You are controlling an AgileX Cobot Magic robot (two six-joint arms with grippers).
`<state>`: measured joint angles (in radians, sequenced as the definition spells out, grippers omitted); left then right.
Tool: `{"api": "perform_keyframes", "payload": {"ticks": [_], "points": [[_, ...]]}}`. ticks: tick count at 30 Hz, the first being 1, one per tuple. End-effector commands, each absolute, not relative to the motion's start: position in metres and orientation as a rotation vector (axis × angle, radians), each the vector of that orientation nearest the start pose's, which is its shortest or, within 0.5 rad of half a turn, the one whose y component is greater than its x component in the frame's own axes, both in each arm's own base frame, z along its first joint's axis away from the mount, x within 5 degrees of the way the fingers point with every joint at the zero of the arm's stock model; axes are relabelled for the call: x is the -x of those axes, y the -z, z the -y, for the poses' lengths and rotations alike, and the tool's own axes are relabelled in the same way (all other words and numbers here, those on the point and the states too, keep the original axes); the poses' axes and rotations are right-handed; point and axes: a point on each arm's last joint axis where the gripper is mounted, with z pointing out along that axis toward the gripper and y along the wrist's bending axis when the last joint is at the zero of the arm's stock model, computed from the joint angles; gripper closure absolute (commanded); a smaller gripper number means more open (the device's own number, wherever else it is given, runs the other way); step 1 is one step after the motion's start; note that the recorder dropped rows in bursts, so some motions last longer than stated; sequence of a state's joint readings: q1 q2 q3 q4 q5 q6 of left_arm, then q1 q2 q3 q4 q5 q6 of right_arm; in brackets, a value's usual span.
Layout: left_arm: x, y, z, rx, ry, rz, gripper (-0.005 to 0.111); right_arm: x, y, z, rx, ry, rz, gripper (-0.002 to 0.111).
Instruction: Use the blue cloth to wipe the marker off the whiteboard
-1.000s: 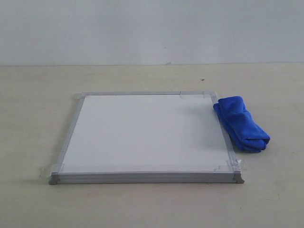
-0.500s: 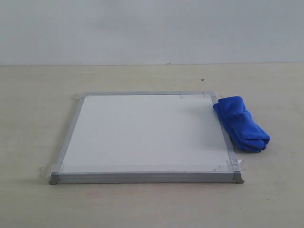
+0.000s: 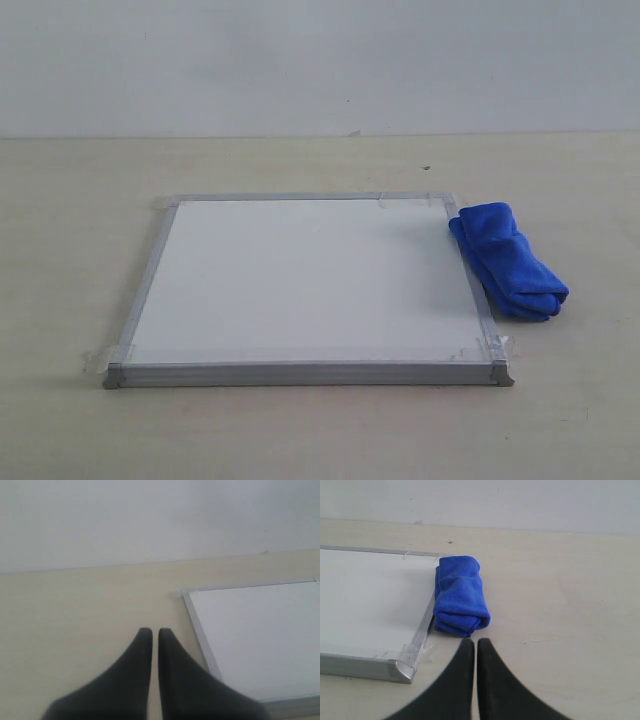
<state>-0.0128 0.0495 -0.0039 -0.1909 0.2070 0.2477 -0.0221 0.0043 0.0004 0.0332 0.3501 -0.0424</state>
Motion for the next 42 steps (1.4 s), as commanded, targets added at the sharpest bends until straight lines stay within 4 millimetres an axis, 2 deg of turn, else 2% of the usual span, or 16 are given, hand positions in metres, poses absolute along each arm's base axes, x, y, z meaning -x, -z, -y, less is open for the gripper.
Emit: {"api": "perform_keyframes", "payload": {"ticks": [1, 10, 18, 23, 28, 42], "points": [[-0.0550, -0.1900, 0.0060, -0.044, 0.067, -1.739, 0.102, -0.0535, -0.1821, 0.0006, -0.006, 0.021, -1.829, 0.109], [-0.0544, -0.1875, 0.0070, 0.132, 0.227, -1.768, 0.102, -0.0535, -0.1821, 0.0006, -0.006, 0.021, -1.829, 0.109], [-0.0544, -0.1872, 0.0057, -0.002, 0.097, -1.772, 0.102, -0.0535, -0.1824, 0.0006, -0.006, 0.021, -1.824, 0.109], [-0.0544, -0.1872, 0.0058, 0.030, 0.123, -1.772, 0.102, -0.0535, -0.1823, 0.0006, -0.006, 0.021, -1.826, 0.109], [-0.0544, -0.1872, 0.0058, 0.144, 0.216, -1.770, 0.102, -0.0535, -0.1823, 0.0006, -0.006, 0.021, -1.826, 0.109], [-0.0544, -0.1872, 0.0057, 0.123, 0.198, -1.771, 0.102, -0.0535, -0.1824, 0.0006, -0.006, 0.021, -1.824, 0.109]]}}
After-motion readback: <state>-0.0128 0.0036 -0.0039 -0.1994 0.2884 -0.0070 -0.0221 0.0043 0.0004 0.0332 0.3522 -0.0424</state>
